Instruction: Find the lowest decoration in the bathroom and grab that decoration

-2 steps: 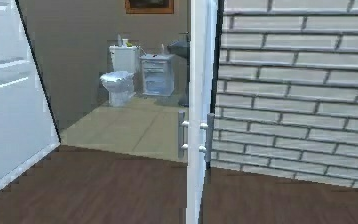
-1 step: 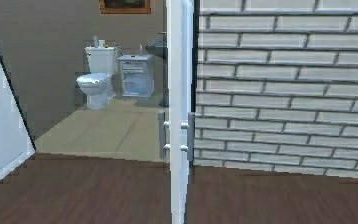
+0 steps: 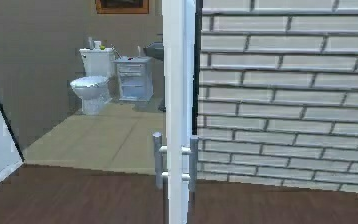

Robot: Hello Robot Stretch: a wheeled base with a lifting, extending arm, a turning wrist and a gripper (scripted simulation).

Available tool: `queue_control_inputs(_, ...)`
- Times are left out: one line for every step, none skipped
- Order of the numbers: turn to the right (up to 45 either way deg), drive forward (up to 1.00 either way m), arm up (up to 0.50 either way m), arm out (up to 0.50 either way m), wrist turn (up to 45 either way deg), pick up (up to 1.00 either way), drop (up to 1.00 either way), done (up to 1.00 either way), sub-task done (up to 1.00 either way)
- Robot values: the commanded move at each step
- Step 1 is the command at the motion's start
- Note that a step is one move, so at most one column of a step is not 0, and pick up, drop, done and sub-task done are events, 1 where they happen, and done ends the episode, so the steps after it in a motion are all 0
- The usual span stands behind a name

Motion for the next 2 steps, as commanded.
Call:
queue_control_inputs(-36.0, 0.0, 0.0, 0.0, 0.0, 0.0, 0.0, 0.0, 0.0)
queue_control_inputs(0.0, 0.75, 0.0, 0.0, 0.0, 0.0, 0.0, 0.0, 0.0)
